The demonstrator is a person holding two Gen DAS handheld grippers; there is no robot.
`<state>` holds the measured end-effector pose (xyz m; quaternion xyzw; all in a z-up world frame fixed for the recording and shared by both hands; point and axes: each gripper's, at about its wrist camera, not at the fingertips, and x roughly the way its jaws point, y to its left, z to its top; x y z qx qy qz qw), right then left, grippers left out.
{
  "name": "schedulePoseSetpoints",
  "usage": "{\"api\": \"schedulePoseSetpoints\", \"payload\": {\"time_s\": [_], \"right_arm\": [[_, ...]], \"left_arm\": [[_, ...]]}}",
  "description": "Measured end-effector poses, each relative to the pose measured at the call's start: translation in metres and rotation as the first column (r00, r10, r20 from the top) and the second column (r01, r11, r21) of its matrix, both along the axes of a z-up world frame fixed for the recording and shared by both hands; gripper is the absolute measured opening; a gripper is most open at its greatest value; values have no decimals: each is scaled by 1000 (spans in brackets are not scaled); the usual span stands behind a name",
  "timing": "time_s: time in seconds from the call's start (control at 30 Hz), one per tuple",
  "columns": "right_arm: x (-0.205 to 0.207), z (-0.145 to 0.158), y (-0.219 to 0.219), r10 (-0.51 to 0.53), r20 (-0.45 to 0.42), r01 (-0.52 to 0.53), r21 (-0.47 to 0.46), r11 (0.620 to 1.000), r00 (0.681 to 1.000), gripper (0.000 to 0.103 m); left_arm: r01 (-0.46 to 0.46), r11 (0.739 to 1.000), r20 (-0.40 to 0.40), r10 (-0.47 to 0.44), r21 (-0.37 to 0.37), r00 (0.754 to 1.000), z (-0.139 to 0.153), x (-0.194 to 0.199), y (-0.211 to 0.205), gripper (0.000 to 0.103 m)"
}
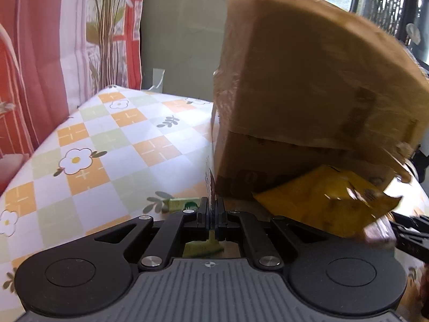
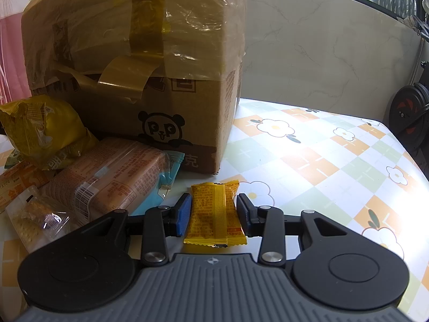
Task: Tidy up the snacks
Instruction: 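Carry the yellow snack to the open box and release it with the right tool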
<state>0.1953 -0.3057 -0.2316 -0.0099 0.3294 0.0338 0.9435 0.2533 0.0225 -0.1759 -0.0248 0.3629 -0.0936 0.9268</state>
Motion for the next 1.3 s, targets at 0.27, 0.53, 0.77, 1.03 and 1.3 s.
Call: {"api": "schedulePoseSetpoints", "payload": {"time_s": [0.27,0.53,0.77,1.03,1.3], "right_arm": [[-1,2,8,6,11,-6,-27,1000,1000,37],[-25,33,1,-59,75,51,98,994,995,35],[-31,101,5,-32,257,-3,133,991,966,35],[6,191,28,15,404,-71,122,990,914,35],[84,200,57,39,315,-53,36,998,948,35]], "left_arm": [[6,999,22,-5,-39,1000,10,-34,5,4],[32,999,121,-32,-1,992,36,-54,7,4],[143,990,257,-138,0,956,87,-56,-7,4],[204,979,396,-185,-7,900,162,-12,-34,5],[191,980,366,-195,49,910,172,52,-82,5]]}}
